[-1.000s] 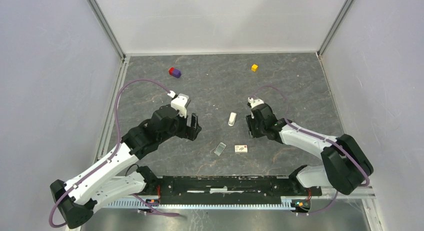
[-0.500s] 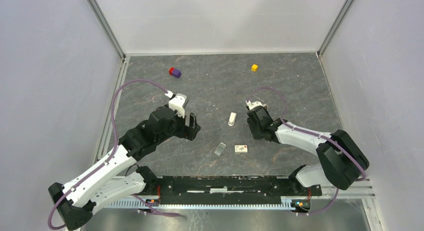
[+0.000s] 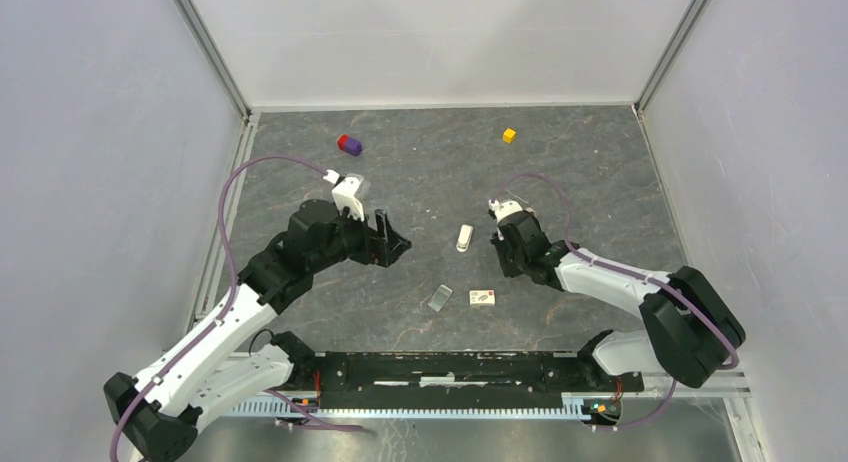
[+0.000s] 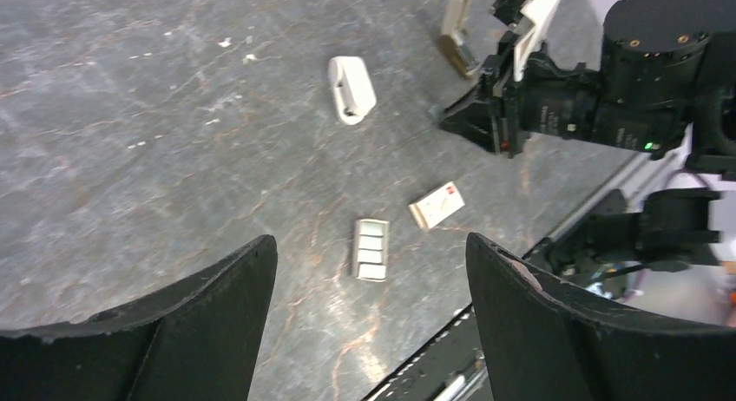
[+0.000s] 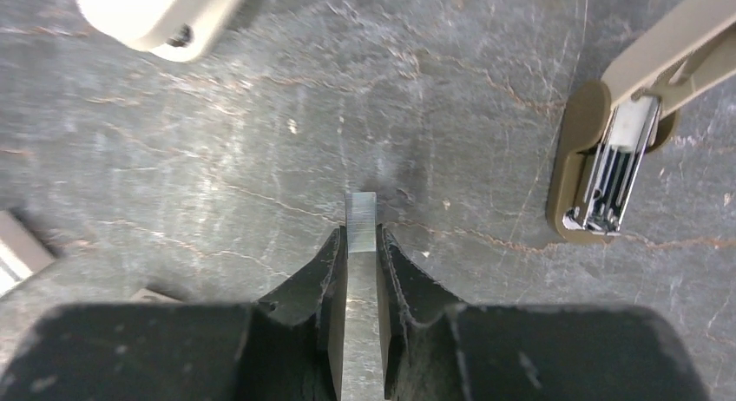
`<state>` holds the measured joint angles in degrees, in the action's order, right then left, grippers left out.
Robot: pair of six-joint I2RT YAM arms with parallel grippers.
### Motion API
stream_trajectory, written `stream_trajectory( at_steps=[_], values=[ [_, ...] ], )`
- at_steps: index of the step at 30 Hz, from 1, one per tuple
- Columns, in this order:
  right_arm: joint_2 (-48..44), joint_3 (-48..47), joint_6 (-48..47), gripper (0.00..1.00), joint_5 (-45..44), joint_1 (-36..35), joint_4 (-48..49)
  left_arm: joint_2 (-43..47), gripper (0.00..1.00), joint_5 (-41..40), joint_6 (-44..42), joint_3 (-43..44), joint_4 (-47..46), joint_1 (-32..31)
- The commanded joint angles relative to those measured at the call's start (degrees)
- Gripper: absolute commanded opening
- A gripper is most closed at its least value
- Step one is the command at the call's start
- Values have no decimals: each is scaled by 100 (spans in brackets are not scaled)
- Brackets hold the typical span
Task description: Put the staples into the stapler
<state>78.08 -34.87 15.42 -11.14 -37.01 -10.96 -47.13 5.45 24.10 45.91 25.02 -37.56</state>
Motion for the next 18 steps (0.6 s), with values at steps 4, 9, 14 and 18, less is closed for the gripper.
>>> stream_trajectory(
  at_steps=[4,9,14,18],
  values=[
    [-693,174,-218,19,1063,-6,987,-317,85,1210,663,30,-1113,228],
    [-1092,429,267,20,2679,62,2101,-667,86,1928,1071,-165,-2198,474],
    [-1281,865,1565,21,4202,301,3883,-1001,85,2668,1937,-614,-4017,626],
    [-1225,1184,2652,22,4806,414,5401,-1286,84,2816,2128,-783,-4676,627]
  ],
)
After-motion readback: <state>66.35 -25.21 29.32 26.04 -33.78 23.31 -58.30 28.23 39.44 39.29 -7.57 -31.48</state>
